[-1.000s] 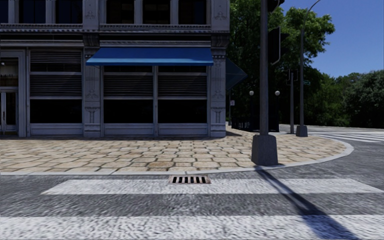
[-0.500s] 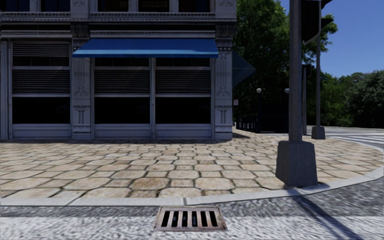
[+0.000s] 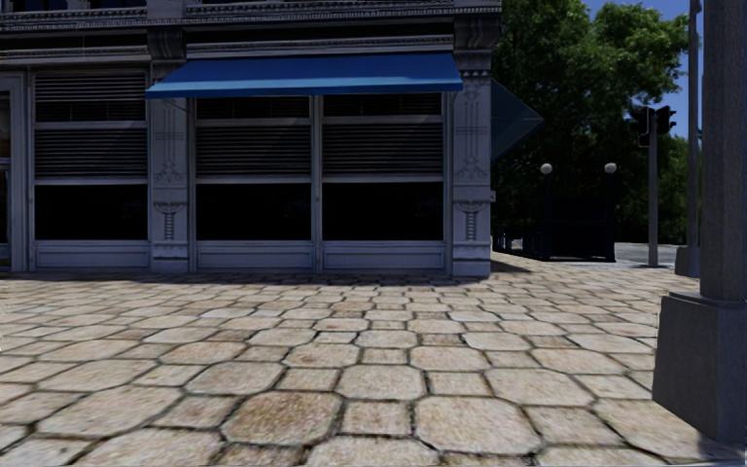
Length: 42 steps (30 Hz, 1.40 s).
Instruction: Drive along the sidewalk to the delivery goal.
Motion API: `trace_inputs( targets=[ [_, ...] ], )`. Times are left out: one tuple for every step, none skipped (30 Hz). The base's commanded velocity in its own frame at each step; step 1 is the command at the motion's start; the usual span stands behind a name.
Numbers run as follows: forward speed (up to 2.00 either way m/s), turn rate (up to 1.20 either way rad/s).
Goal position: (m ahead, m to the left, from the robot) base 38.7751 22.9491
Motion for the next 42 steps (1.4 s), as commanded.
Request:
trace_inputs(
  targets=[
    [0.9, 0.44],
    [0.83, 0.47],
    [0.81, 0.47],
    [0.81, 0.47],
    [0.81, 0.48],
    [0.81, 0.48],
    [0.81, 0.48],
    [0.83, 0.48],
    [0.84, 0.48],
    [0.84, 0.48],
    [0.84, 0.48],
    [0.84, 0.48],
    [0.84, 0.48],
    [0.84, 0.48],
    [0.84, 0.48],
    [0.84, 0.48],
    [0.85, 0.48],
    [0.85, 0.48],
    [0.89, 0.48],
    [0.92, 0.48],
    [1.0, 0.48],
    [1.0, 0.48],
    [1.06, 0.48],
    [1.15, 0.48],
    [1.15, 0.48],
    [1.2, 0.48],
    [1.22, 0.48],
    [1.23, 0.48],
    [1.23, 0.48],
    [1.26, 0.48],
    [1.36, 0.48],
    [1.36, 0.48],
    [1.44, 0.48],
    [1.48, 0.48],
    [1.52, 0.48],
    [1.52, 0.48],
    [1.52, 0.48],
    [1.53, 0.48],
    [1.53, 0.48],
    [1.53, 0.48],
    [1.53, 0.48],
    [1.53, 0.48]
  ],
)
